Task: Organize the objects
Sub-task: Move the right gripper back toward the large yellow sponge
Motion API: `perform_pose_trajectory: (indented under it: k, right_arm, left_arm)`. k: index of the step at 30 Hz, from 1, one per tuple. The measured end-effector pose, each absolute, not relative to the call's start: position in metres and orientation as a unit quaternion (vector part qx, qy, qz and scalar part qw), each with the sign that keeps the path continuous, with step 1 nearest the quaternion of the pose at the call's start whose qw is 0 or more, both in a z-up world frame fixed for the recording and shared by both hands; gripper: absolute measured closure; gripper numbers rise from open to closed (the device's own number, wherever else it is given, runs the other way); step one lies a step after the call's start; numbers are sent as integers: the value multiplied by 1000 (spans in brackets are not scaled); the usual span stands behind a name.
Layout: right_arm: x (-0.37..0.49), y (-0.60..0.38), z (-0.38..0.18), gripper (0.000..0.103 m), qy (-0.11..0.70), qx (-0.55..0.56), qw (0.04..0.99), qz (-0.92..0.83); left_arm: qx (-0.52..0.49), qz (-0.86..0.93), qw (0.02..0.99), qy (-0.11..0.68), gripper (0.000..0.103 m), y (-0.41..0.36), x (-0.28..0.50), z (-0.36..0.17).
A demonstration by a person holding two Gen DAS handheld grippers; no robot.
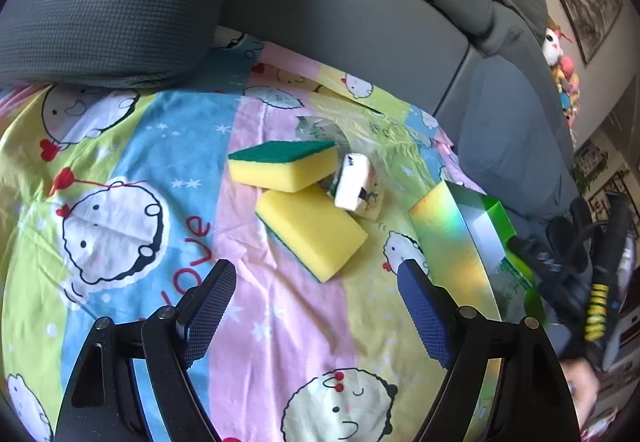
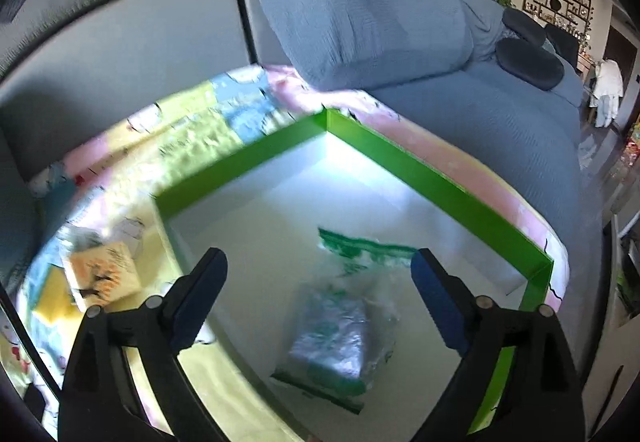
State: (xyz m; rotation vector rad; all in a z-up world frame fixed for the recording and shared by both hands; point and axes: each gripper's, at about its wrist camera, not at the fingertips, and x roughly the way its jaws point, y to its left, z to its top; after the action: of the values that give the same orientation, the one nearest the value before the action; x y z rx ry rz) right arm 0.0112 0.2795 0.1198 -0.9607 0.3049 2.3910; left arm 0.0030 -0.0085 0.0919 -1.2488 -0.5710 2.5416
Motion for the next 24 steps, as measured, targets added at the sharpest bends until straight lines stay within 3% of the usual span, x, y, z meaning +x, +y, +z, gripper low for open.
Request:
perform_pose_trajectory:
  k: [7, 13, 17, 24]
  right_arm:
    - [14, 243, 154, 1, 181, -327, 92, 923]
    - [-43, 176, 156, 2, 137, -351, -58, 925]
    - [-59, 152, 115, 3, 145, -394, -98, 902]
    - [-71, 153, 82, 11, 175, -448, -90, 872]
  left_arm:
    - [-443, 865, 107, -211, 20, -18, -6, 83]
    - [-455, 856, 79, -231, 20, -28, -15, 71]
    - [-468, 850, 60, -234, 20, -32, -19, 61]
    - [-477, 845, 54, -235, 20, -33, -19, 53]
